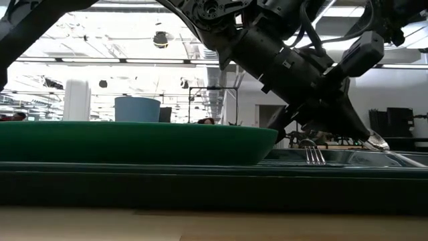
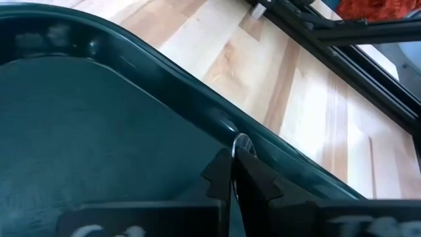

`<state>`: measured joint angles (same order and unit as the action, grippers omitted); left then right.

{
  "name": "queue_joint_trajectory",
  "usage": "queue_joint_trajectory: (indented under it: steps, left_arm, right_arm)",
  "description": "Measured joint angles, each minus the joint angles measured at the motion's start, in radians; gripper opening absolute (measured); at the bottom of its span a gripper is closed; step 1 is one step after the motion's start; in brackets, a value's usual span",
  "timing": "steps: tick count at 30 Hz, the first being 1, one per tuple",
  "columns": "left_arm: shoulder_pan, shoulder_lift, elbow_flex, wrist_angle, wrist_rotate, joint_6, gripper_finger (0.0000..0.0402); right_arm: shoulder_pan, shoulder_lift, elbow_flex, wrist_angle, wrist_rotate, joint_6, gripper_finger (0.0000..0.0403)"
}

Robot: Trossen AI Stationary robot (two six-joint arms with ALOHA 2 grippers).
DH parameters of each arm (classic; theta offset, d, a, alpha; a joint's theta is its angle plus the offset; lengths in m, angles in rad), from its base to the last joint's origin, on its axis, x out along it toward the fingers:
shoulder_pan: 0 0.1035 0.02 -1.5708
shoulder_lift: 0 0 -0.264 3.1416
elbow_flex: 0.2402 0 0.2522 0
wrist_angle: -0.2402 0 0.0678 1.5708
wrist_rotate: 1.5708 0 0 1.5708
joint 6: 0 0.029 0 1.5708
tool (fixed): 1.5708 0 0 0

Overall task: Pick and place plate/cup/fork/spoon on tray
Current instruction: Put the orange spoon on the black tray to the right of the orange fork

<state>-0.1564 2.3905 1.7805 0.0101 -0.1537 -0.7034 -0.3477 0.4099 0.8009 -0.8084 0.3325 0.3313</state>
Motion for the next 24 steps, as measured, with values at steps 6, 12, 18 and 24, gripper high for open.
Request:
queue_joint_trajectory:
  steps: [6, 12, 18, 24]
  left_arm:
    - [-0.011, 0.0, 0.0, -0.004, 0.002, 0.0, 0.0]
    - [-0.014, 0.0, 0.0, -0.004, -0.009, -0.001, 0.0]
    - [-0.014, 0.0, 0.0, -0.005, -0.011, -0.001, 0.0]
    - [-0.014, 0.0, 0.0, -0.007, -0.012, 0.0, 0.0006]
  right_arm:
    - [0.0, 0.0, 0.0, 0.0, 0.0, -0.001, 0.0233]
    - [0.0, 0.0, 0.0, 0.0, 0.0, -0.003, 0.0233]
    - [0.0, 0.0, 0.0, 0.0, 0.001, -0.003, 0.0233]
    - [0.0, 0.0, 0.0, 0.0, 0.001, -0.016, 0.0233]
